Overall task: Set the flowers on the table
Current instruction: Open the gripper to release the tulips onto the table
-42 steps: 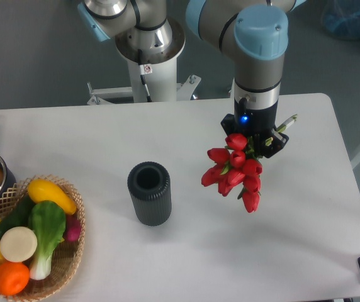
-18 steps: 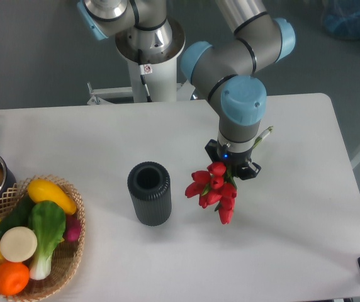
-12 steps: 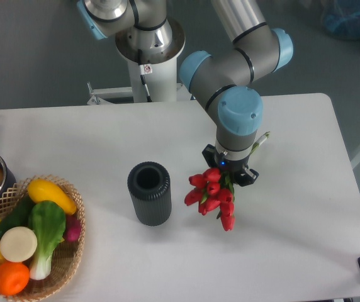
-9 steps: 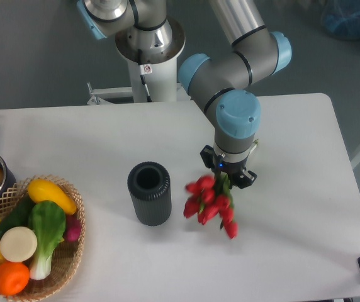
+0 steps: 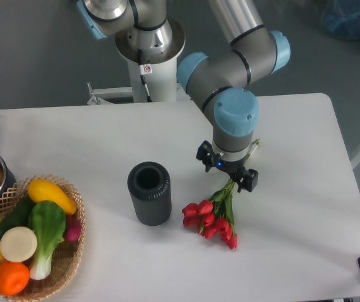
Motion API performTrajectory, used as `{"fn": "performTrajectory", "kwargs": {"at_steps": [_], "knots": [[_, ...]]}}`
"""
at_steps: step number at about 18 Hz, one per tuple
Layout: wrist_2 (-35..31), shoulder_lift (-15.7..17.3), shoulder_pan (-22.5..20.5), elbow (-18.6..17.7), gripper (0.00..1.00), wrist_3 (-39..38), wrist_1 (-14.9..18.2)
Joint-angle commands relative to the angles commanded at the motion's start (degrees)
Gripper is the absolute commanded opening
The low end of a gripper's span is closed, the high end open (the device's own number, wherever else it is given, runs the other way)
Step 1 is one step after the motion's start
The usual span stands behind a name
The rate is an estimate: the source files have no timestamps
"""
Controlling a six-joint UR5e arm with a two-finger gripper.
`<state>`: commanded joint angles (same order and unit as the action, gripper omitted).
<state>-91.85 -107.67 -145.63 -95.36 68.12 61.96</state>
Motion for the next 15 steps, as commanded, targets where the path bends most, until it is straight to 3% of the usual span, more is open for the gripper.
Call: {"fn": "performTrajectory", "kwargs": {"at_steps": [5,15], "knots": [[0.7,2.3,-1.5,-1.0,1.00,1.2,-0.2],[2.6,5.7,-6.2,-4.1,1.00,12.3,0.5]]}}
